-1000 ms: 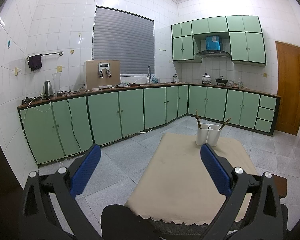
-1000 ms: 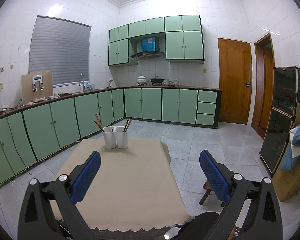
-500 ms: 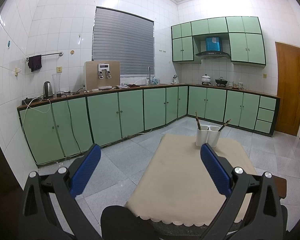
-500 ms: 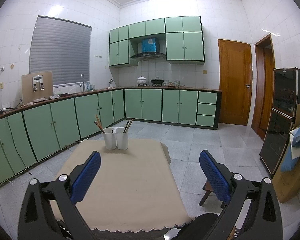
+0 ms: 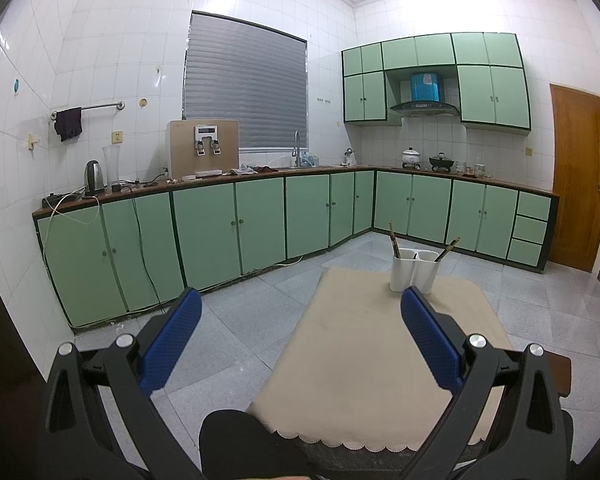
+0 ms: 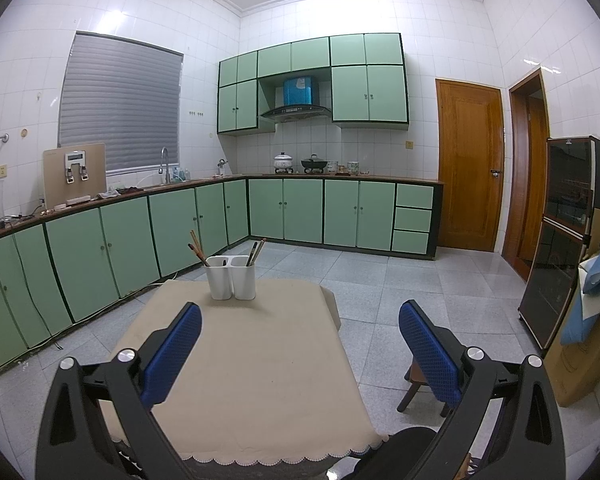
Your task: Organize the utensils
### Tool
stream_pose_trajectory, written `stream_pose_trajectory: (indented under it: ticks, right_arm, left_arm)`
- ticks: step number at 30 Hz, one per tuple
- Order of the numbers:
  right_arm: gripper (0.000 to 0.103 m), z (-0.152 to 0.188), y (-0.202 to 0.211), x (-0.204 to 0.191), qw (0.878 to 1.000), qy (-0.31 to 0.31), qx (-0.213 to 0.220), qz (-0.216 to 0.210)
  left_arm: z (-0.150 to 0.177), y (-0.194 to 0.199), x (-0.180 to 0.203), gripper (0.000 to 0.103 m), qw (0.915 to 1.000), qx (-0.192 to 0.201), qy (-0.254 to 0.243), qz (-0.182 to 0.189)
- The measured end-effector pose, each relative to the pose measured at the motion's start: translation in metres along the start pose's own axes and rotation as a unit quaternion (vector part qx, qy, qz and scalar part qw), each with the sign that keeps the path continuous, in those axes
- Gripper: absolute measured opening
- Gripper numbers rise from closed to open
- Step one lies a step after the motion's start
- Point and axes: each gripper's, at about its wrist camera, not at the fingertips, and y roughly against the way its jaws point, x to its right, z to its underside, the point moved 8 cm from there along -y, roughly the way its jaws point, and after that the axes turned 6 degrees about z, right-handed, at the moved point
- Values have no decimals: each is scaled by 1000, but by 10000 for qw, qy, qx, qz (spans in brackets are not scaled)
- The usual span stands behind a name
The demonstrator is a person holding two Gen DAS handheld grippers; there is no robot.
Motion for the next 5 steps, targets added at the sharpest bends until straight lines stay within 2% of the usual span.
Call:
stream_pose_trajectory:
  ticks: [5]
  right_arm:
    - [97, -3, 0, 1, 10000, 3, 23, 5]
  left_arm:
    - [-2, 0, 1, 97, 10000, -5, -24, 49]
